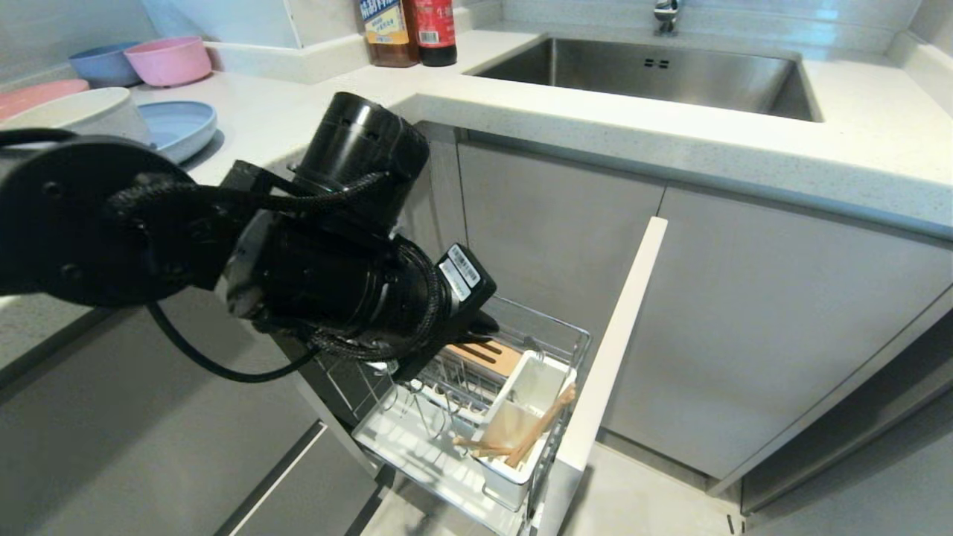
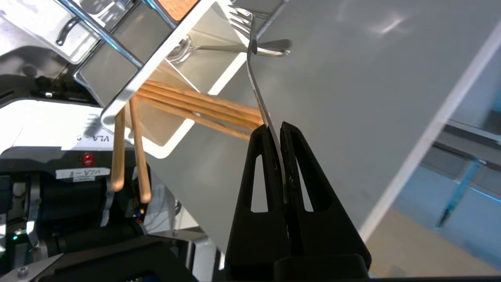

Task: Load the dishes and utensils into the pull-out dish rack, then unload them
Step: Take the fork out of the cupboard

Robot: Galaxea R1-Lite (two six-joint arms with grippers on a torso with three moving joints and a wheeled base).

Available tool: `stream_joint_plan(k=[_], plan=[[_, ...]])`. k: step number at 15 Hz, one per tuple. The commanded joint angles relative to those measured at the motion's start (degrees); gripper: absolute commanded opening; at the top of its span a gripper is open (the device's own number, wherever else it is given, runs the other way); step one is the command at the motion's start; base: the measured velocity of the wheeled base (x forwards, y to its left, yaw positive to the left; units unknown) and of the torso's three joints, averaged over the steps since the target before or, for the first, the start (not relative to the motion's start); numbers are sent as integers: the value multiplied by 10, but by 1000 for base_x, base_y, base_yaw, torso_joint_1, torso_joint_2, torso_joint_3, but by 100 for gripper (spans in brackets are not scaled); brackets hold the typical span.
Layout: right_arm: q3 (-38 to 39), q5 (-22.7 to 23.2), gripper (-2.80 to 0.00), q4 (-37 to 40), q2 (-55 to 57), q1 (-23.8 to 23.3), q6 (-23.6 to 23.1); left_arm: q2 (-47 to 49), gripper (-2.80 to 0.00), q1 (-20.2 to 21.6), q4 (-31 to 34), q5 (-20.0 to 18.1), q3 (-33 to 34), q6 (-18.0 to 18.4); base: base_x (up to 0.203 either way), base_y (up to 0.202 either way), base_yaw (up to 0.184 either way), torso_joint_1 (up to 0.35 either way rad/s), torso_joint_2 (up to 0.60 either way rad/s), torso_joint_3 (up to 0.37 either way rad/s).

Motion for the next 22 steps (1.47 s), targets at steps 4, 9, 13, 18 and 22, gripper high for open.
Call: stream_joint_plan(k=[4, 9, 13, 18, 22], plan=[[1, 0, -280, 0, 0, 0, 0, -85, -280, -16, 28, 19, -26, -3, 0, 0, 0, 0, 0, 0], [0, 0, -280, 0, 0, 0, 0, -215, -280, -42, 22, 102, -40, 78, 0, 0, 0, 0, 0, 0], [1, 0, -280, 0, 0, 0, 0, -290, -280, -24, -41, 200, -44, 263, 0, 0, 0, 0, 0, 0], [1, 0, -280, 0, 0, 0, 0, -349, -280, 128, -117, 195, -41, 493, 0, 0, 0, 0, 0, 0], [1, 0, -280, 0, 0, 0, 0, -348, -280, 299, -125, 147, -43, 556, 0, 0, 0, 0, 0, 0]])
